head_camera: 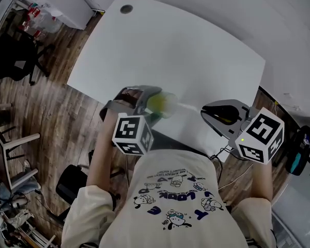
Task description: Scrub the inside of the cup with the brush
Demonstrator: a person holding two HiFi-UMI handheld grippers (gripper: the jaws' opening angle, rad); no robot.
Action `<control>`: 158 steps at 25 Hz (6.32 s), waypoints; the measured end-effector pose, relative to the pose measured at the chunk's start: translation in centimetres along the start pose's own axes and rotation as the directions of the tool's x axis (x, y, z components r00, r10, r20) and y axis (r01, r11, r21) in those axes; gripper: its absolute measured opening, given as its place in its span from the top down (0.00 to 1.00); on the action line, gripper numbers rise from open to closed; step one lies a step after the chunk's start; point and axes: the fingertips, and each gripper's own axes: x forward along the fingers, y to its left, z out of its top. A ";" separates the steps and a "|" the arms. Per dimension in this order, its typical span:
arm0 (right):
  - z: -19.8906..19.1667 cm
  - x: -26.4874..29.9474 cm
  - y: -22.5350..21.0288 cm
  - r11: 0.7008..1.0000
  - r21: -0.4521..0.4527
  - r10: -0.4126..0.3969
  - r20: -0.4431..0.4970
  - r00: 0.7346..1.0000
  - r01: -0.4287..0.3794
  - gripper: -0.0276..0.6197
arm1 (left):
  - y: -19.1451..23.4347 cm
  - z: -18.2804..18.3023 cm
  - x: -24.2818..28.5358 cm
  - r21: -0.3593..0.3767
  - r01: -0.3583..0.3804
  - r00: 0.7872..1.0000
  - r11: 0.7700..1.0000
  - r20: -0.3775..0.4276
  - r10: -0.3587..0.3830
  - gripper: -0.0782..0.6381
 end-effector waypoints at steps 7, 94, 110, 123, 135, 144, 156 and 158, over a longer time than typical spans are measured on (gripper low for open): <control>-0.6 -0.4 -0.8 0.993 0.103 0.045 0.066 0.997 -0.052 0.89 | 1.4 0.6 -1.0 -0.162 0.003 0.993 0.987 0.117 0.017 0.40; 0.4 -1.7 0.7 0.986 0.160 0.033 0.098 0.995 -0.048 0.89 | 1.0 -1.3 -1.0 -0.207 -0.013 0.999 0.978 0.046 0.023 0.40; 0.8 -0.7 2.0 0.993 0.113 0.032 0.065 0.997 -0.039 0.89 | 1.6 0.4 -0.4 -0.180 -0.054 0.997 0.982 0.043 0.062 0.40; 0.9 -1.9 1.1 0.989 0.143 0.033 0.079 0.996 -0.044 0.89 | 1.7 -0.4 -0.8 -0.209 -0.040 0.996 0.977 0.068 0.055 0.40; 0.7 -0.8 0.3 0.985 0.171 0.019 0.074 0.997 -0.032 0.89 | 1.7 0.5 -0.7 -0.161 -0.031 0.997 0.987 0.069 0.043 0.40; 0.7 -0.6 0.4 0.985 0.168 0.023 0.072 0.997 -0.035 0.89 | 1.8 -0.2 -0.5 -0.192 -0.035 0.996 0.981 0.074 0.050 0.40; 1.1 -2.2 0.8 0.987 0.157 0.027 0.090 0.996 -0.041 0.89 | 1.4 -2.2 -0.6 -0.228 -0.033 0.999 0.973 0.030 0.041 0.40; 1.2 -2.3 0.8 0.986 0.159 0.029 0.098 0.995 -0.044 0.89 | 1.4 -2.8 -0.5 -0.236 -0.034 0.999 0.971 0.020 0.040 0.40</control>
